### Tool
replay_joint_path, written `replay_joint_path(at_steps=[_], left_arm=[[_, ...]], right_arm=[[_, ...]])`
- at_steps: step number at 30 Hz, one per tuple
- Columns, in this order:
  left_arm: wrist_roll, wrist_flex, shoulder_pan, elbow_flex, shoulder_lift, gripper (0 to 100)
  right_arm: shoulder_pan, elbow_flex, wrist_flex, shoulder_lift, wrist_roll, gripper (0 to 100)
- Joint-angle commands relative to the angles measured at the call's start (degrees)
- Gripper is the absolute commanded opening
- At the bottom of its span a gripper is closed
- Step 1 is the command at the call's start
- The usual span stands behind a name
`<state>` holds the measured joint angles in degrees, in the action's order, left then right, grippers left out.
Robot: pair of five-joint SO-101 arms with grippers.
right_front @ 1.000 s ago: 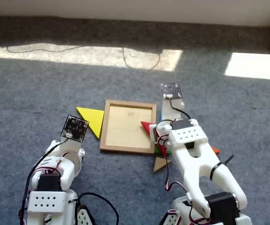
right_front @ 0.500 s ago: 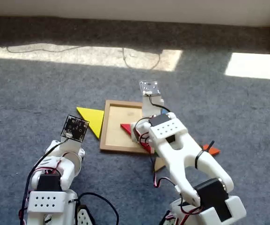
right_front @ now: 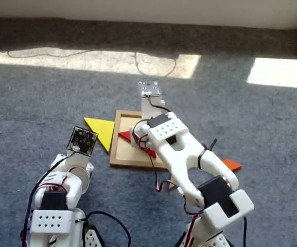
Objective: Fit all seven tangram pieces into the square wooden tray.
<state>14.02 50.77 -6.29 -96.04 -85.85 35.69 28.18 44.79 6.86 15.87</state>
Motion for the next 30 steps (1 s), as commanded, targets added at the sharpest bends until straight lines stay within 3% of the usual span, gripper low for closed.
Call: replay_joint_path(at_steps=[1, 5, 9, 18, 30], left_arm=[[-0.26, 0.26, 0.31, -1.71, -0.48, 5], [-0.26, 0.26, 0.31, -1.71, -0.48, 5], [-0.26, 0.26, 0.31, -1.71, -0.48, 5], [-0.26, 0.26, 0.31, -1.71, -0.48, 5], [-0.26, 0.26, 0.31, -1.71, -0.48, 5]], right_arm=[[0.75, -1.54, -0.31, 0.84, -6.86, 0.5], [0.48, -1.45, 5.41, 0.84, -18.99, 0.5], [0.66, -1.98, 14.37, 0.84, -24.35, 0.5], [0.75, -1.98, 25.27, 0.75, -27.87, 0.5], [0.48, -5.23, 21.85, -15.60, -27.60, 0.5]])
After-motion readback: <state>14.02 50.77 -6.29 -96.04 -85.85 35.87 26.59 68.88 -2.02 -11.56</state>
